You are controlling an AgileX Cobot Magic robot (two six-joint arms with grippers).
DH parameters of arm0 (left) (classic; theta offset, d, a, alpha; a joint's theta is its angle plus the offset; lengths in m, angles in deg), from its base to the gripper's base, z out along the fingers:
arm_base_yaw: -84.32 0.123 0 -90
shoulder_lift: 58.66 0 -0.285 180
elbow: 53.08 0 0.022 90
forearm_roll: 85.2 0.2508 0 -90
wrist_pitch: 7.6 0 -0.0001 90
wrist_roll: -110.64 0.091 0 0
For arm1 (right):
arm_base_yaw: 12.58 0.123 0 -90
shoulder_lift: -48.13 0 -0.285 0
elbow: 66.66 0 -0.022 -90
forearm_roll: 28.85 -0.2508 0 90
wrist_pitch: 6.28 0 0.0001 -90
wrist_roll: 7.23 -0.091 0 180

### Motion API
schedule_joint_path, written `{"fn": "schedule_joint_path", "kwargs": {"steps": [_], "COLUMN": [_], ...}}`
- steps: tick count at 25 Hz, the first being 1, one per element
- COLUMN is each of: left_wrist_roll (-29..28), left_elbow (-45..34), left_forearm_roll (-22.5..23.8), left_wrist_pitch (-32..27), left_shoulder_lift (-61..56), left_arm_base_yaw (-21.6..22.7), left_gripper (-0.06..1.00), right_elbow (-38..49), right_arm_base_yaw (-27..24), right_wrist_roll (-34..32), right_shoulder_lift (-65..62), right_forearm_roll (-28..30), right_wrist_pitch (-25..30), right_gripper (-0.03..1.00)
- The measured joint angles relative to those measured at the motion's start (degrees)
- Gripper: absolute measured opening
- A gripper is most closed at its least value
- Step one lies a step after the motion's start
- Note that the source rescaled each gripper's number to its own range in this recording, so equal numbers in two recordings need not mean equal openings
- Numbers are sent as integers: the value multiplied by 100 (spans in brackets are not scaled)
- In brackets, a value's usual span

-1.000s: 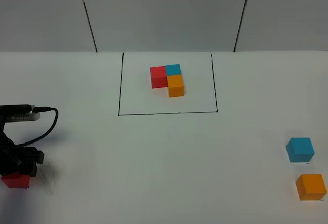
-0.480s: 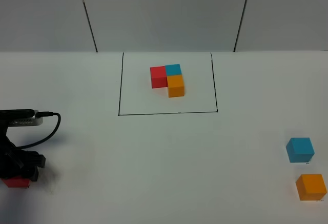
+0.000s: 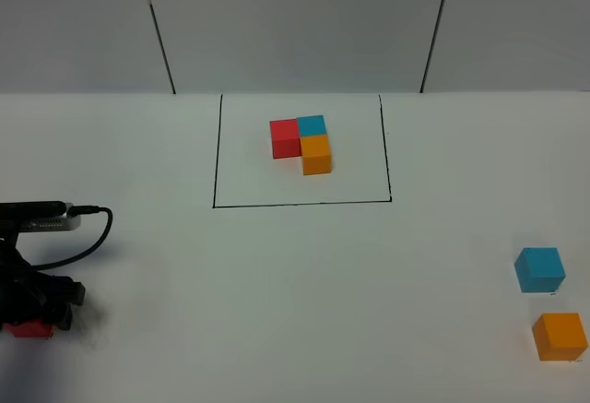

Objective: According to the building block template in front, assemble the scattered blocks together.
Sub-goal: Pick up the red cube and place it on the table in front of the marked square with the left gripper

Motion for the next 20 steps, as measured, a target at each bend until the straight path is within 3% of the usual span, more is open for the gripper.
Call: {"fn": "schedule_joint_path", "kwargs": {"steps": [8,12,16,17,20], "left_wrist_roll": [0,0,0,5,0], "left_elbow": [0,0,0,0,0], "left_forearm_roll": [0,0,0,0,0], "left_wrist_pitch": [18,55,76,87,147], "left_shoulder_lift": [0,0,0,0,0], "left_arm_base_yaw": [0,0,0,0,0], "left_gripper": [73,52,6,0,0], "right_elbow": [0,0,0,0,0], "right_arm_base_yaw": [0,0,0,0,0], "right_wrist_roll": [0,0,0,0,0], "right_shoulder_lift": [0,0,0,0,0], "right_forearm_roll": [0,0,0,0,0], "right_wrist_pitch": [0,0,0,0,0], "right_gripper": [0,0,0,0,0]}}
